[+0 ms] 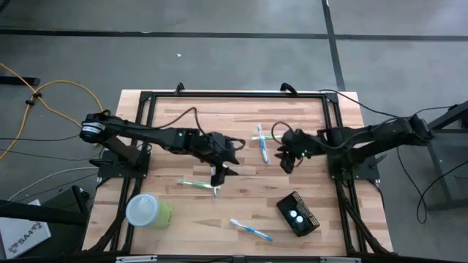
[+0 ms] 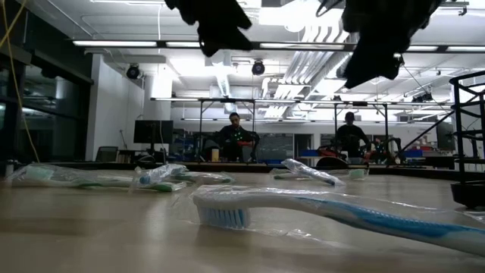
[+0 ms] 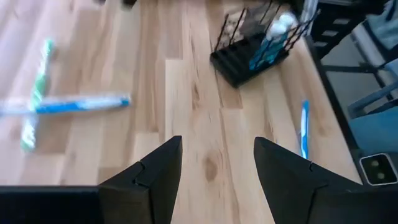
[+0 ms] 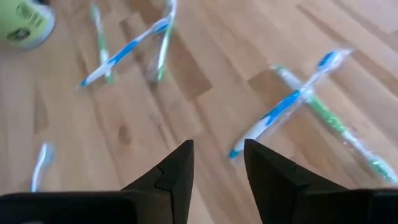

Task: Pick & Place toothbrushing station
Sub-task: Put the top blue toothbrush into the top section of the black wire organizer

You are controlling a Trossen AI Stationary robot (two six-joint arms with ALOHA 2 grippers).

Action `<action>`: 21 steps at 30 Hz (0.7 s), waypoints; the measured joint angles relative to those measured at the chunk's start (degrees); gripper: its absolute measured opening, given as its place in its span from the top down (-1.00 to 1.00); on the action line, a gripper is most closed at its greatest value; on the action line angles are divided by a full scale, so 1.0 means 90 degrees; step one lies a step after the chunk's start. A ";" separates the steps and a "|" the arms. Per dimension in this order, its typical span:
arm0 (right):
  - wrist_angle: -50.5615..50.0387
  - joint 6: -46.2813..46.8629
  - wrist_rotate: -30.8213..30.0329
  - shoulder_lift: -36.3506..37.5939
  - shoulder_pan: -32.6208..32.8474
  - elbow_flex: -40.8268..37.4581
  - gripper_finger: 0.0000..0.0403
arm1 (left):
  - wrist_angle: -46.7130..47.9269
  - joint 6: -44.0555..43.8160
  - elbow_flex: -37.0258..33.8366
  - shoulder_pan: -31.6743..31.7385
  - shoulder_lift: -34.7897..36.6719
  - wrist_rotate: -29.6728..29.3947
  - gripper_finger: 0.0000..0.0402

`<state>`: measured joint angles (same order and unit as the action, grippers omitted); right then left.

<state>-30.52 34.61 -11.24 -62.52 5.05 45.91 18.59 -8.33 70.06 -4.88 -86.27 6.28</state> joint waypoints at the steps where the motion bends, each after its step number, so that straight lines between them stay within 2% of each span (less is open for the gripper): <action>1: 0.0033 -0.0024 0.0091 -0.0001 -0.0141 0.0000 0.34 | 0.0074 0.0089 0.0000 0.0054 0.0092 0.0082 0.03; 6: 0.0417 -0.0133 0.0815 -0.0232 -0.0773 0.0000 0.34 | 0.0197 0.0633 -0.0131 0.0283 0.0562 0.0501 0.03; 13: 0.1237 -0.0211 0.1463 -0.0866 -0.1488 0.0000 0.34 | 0.0658 0.1431 -0.0478 0.0648 0.1106 0.0756 0.03; 21: 0.1748 -0.0601 0.1594 -0.1231 -0.2093 0.0000 0.34 | 0.0463 0.1440 -0.1403 0.1391 0.1686 0.1703 0.03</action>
<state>-14.79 29.20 3.10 -73.60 -13.78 45.91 22.76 4.63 57.43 7.64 -71.09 21.61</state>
